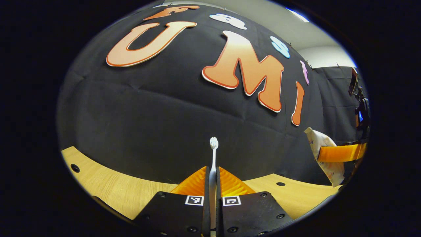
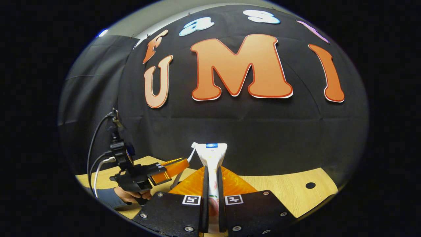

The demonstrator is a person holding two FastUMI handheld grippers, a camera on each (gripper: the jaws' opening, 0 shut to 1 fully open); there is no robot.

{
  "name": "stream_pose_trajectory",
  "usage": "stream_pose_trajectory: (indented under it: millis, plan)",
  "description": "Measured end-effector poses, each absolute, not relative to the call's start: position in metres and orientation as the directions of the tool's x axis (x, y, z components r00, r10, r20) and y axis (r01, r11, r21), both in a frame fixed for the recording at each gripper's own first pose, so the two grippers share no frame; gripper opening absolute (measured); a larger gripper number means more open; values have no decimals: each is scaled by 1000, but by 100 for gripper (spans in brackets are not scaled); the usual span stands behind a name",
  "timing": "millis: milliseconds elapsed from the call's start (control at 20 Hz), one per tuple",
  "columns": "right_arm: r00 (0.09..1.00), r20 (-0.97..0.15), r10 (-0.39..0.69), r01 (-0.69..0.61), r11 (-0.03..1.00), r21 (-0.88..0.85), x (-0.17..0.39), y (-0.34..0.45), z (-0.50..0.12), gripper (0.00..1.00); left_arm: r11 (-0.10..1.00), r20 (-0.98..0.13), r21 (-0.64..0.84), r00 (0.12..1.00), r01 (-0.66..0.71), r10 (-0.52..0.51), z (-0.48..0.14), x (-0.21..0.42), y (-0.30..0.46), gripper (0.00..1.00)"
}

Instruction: Put the toothbrush and toothpaste on the desktop into the cup, then pick up the cup and place it on the coaster on the desktop.

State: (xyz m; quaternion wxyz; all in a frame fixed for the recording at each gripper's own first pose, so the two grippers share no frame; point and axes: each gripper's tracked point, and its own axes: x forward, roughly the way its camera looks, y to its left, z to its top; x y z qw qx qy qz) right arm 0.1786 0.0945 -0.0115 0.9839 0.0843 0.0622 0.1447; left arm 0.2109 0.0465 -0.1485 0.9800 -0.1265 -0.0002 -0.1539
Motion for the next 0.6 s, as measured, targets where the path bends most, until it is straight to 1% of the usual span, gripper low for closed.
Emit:
stream_pose_trajectory:
  millis: [200, 250, 300, 350, 400, 450, 550, 600]
  plan:
    - [948, -87, 305, -280, 935, 217, 183, 99, -13, 12, 914, 3, -260, 947, 311, -321, -166, 211, 45, 6]
    - [948, -88, 306, -281, 934, 219, 183, 100, -14, 12, 912, -8, -263, 945, 314, -327, -168, 205, 45, 12]
    - [948, -89, 306, -281, 934, 219, 185, 101, -15, 12, 913, -21, -255, 942, 319, -335, -170, 202, 45, 8]
    - [948, -90, 306, -280, 934, 222, 185, 103, -17, 12, 912, -33, -244, 937, 329, -347, -172, 195, 43, 13]
    - [946, -89, 311, -285, 931, 226, 185, 106, -16, 12, 915, -55, -221, 932, 338, -357, -180, 195, 39, 22]
    - [945, -89, 316, -289, 929, 230, 185, 108, -17, 12, 920, -93, -190, 926, 343, -365, -187, 188, 38, 36]
    - [941, -81, 329, -304, 925, 230, 184, 116, -16, 12, 926, -134, -127, 919, 355, -371, -196, 168, 35, 79]
    - [940, -73, 333, -309, 923, 231, 184, 119, -15, 12, 934, -121, -96, 927, 345, -355, -192, 167, 38, 100]
